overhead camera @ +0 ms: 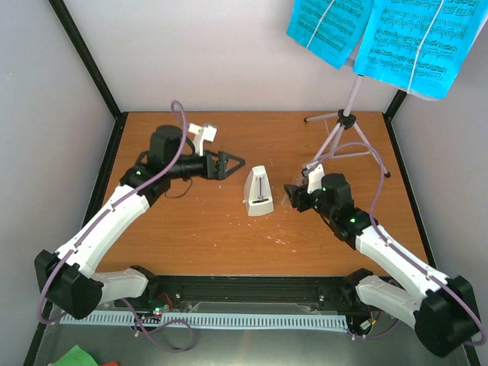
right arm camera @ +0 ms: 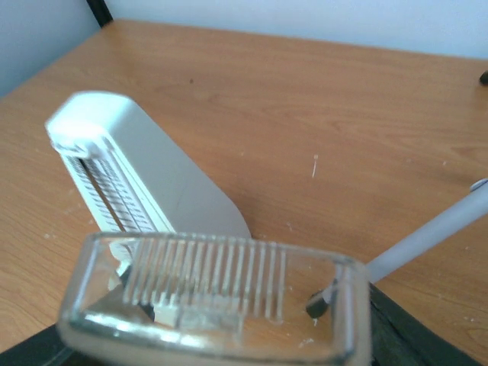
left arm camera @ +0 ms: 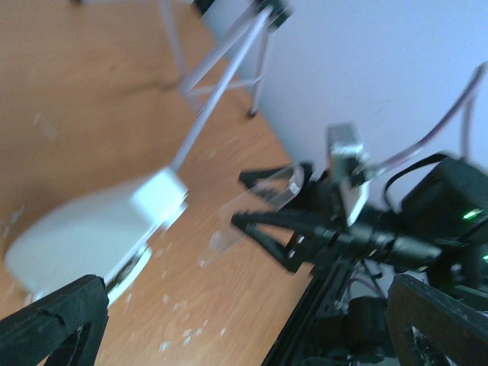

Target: Pack up the instrument practice props

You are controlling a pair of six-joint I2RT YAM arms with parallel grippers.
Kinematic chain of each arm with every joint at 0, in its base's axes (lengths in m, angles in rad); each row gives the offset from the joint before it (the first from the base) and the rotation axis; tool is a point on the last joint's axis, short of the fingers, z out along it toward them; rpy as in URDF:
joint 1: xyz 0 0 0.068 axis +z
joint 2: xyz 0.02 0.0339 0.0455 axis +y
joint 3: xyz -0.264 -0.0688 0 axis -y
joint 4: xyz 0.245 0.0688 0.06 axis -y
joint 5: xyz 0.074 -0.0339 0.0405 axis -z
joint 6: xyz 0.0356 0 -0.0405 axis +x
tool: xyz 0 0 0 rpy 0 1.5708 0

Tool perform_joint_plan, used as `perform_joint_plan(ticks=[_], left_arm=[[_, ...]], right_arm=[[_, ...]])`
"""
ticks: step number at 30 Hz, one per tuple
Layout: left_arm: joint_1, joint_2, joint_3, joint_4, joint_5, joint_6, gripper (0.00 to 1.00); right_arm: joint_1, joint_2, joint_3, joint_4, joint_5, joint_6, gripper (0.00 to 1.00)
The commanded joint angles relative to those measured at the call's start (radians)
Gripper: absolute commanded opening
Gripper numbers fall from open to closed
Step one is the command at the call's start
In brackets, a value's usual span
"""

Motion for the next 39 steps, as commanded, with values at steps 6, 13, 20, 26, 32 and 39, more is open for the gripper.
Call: perform_joint_plan(ticks=[6, 13, 20, 26, 32, 39], left_arm=[[0.059, 0.278, 0.142, 0.068, 0.334, 0.121, 0.95], [0.034, 0.367, 0.140, 0.099, 0.278, 0.182, 0.74], [0.023, 0.455, 0.154, 0.088, 0.236, 0.227, 0.66], [-0.010, 0.496, 0.215, 0.031, 0.124, 0.267, 0.65], [-0.012, 0.525, 0.207, 0.053, 0.134, 0.265, 0.62], [-0.014, 0.534, 0.181, 0.066, 0.158, 0.268, 0.57]], right_arm=[[0.006, -0.165, -0.069, 0.051, -0.099, 0.162, 0.50], [0.048, -0.178, -0.136, 0.152, -0.104, 0.190, 0.50], [0.084, -0.150, -0.140, 0.178, -0.089, 0.173, 0.50], [0.091, -0.160, -0.149, 0.174, -0.092, 0.147, 0.50], [0.093, -0.169, -0.151, 0.165, -0.099, 0.140, 0.51], [0.110, -0.173, -0.159, 0.178, -0.093, 0.145, 0.51]])
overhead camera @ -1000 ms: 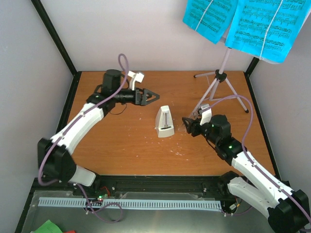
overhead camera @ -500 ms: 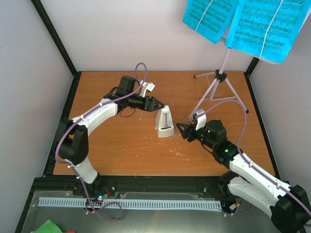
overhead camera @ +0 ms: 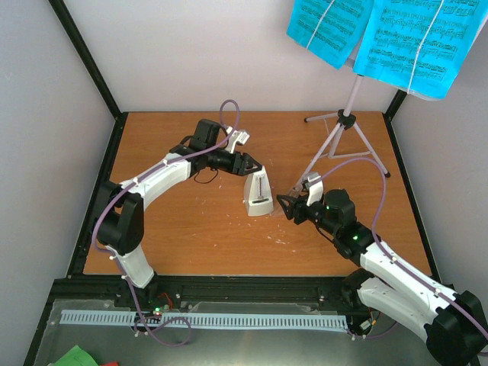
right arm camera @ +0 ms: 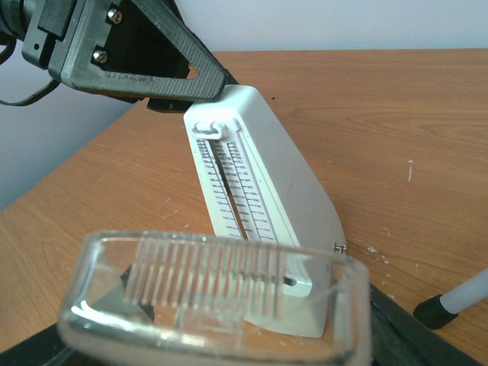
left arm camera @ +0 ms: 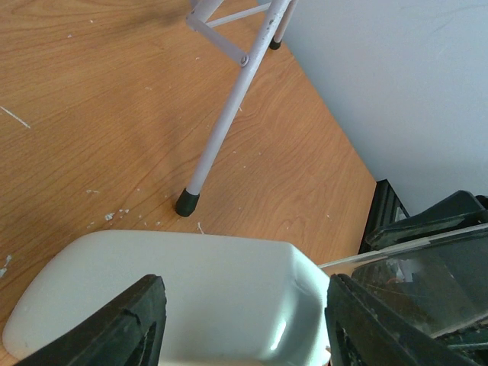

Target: Pack up the instrument practice props

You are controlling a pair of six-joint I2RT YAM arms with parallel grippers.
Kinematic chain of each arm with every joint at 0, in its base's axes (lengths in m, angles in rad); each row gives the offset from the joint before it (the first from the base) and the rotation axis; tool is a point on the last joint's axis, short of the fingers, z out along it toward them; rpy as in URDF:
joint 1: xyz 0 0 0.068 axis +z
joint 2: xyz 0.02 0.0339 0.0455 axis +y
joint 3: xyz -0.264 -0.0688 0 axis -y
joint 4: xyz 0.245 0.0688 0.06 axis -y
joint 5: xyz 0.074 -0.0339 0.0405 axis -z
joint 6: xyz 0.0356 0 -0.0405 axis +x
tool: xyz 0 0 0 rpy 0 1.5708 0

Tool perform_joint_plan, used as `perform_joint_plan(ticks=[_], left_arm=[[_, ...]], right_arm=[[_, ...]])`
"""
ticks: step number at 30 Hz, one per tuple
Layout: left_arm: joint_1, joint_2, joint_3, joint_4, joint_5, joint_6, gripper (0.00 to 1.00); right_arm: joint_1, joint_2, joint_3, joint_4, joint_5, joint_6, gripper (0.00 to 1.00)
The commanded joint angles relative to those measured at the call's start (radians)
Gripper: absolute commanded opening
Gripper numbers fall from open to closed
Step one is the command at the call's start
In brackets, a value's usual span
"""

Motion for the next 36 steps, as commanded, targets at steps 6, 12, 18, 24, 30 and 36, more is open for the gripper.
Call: perform_joint_plan(ticks=[6, 12, 18, 24, 30, 36], left_arm=[[-0.012, -0.014, -0.036, 0.020, 0.031, 0.035, 0.56], [-0.025, -0.029, -0.067, 0.004, 0.035, 0.036, 0.55], [-0.025, -0.048, -0.091, 0.012, 0.049, 0.032, 0.54], [-0.025, -0.038, -0.086, 0.006, 0.029, 0.024, 0.55], [-0.025, -0.040, -0.092, 0.010, 0.061, 0.016, 0.55], [-0.025, -0.059, -0.136, 0.015, 0.095, 0.003, 0.54]], right_arm=[[0.108, -0.003, 0.014, 0.024, 0.100, -0.060, 0.51], [0.197, 0.007, 0.023, 0.044, 0.202, -0.109, 0.50], [0.233, 0.006, 0.014, 0.111, 0.263, -0.129, 0.50], [0.244, 0.055, 0.012, 0.187, 0.324, -0.137, 0.50], [0.255, 0.093, 0.014, 0.230, 0.332, -0.135, 0.50], [0.280, 0.090, 0.003, 0.247, 0.373, -0.154, 0.50]])
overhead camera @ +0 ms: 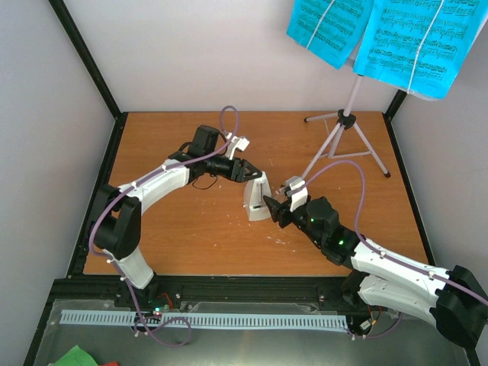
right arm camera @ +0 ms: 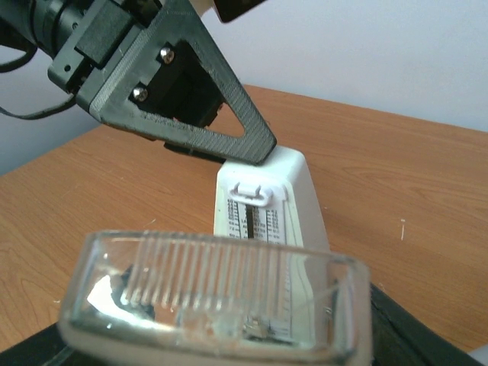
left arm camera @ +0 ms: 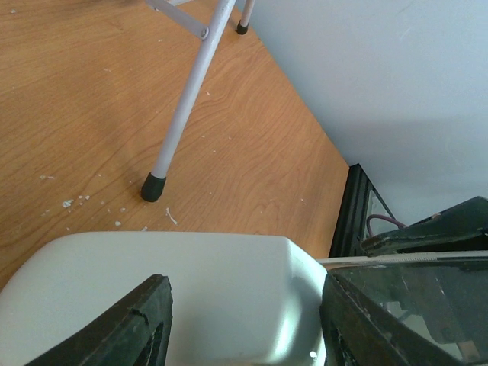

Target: Pack up the instrument practice props

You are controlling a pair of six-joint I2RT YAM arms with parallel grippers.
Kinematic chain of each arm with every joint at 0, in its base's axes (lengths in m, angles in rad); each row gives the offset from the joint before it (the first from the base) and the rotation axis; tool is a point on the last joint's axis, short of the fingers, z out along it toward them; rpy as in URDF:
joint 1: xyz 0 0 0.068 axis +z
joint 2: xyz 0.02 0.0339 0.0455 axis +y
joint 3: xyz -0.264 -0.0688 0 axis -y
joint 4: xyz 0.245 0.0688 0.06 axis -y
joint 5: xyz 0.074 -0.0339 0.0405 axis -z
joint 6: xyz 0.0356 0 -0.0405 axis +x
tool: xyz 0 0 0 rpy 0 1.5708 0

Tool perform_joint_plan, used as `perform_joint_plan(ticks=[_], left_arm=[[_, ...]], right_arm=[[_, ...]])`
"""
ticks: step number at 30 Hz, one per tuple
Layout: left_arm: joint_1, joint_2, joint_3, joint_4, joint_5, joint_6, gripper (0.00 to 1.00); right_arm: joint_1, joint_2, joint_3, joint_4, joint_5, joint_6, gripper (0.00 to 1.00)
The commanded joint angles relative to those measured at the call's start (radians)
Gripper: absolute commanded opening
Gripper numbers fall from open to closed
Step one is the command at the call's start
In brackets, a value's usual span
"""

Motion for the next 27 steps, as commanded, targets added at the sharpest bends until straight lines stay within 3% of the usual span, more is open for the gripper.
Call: perform_joint_plan(ticks=[1, 10, 19, 27], left_arm=[[-0.010, -0.027, -0.063, -0.038, 0.029, 0.003, 0.54], [-0.012, -0.064, -0.102, -0.029, 0.032, -0.004, 0.55], [-0.012, -0.060, -0.078, -0.006, 0.016, -0.015, 0.63], [-0.012, -0.040, -0.071, 0.003, 0.038, -0.026, 0.62]], right_arm=[[0.021, -0.004, 0.000, 0.070, 0.049, -0.026, 0.50], [0.054, 0.057, -0.029, 0.150, 0.092, -0.027, 0.50], [0.169, 0.101, -0.066, 0.244, 0.275, 0.011, 0.50], [0.219, 0.179, -0.063, 0.323, 0.349, 0.063, 0.50]])
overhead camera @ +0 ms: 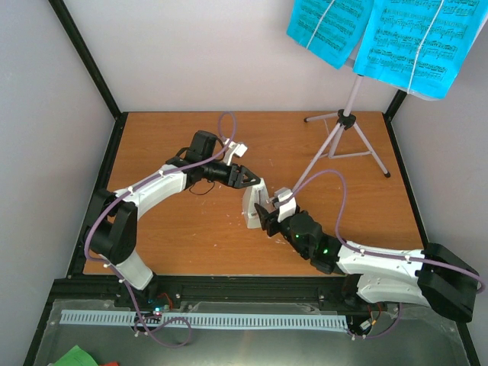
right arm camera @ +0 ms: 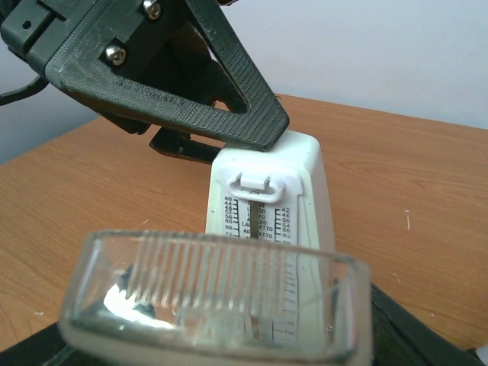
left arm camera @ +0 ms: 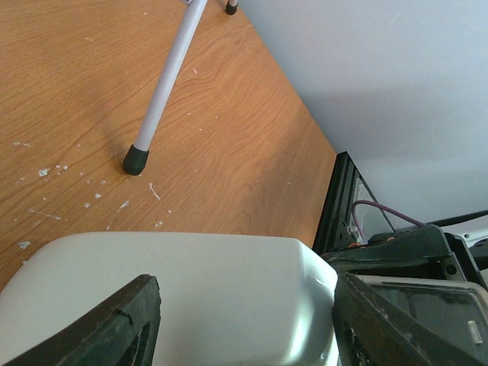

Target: Pack up the instrument practice props

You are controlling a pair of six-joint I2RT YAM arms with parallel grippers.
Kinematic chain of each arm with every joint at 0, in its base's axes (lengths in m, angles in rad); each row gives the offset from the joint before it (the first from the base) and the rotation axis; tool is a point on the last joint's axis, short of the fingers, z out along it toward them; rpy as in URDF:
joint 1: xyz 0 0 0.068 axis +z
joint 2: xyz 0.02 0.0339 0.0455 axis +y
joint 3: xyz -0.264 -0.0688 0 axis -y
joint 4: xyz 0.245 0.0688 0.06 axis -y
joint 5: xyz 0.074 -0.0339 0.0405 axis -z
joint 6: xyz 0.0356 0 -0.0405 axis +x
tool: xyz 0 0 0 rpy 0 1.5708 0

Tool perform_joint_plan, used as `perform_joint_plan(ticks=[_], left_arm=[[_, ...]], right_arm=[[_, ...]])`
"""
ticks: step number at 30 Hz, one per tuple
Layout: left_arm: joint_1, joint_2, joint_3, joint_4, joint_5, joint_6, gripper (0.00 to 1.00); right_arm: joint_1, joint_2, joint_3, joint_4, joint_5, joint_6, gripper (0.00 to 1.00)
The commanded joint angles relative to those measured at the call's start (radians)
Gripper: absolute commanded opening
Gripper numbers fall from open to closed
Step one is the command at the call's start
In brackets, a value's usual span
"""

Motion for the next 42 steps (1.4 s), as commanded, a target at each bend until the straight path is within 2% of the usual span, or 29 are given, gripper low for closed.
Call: perform_joint_plan(ticks=[1, 7, 17, 42], left_arm=[[-0.009, 0.015, 0.014, -0.018, 0.001, -0.006, 0.62], [-0.009, 0.010, 0.001, -0.017, 0.002, -0.012, 0.61], [-0.009, 0.001, -0.019, -0.023, 0.002, -0.010, 0.61], [-0.009, 0.002, -0.016, -0.028, 0.004, -0.007, 0.60]], right_arm=[[0.021, 0.041, 0.007, 0.106, 0.085, 0.046, 0.50], [0.063, 0.128, 0.057, 0.105, 0.200, 0.064, 0.50], [0.112, 0.216, 0.077, 0.165, 0.278, 0.093, 0.50], [0.114, 0.290, 0.089, 0.150, 0.310, 0.058, 0.50]])
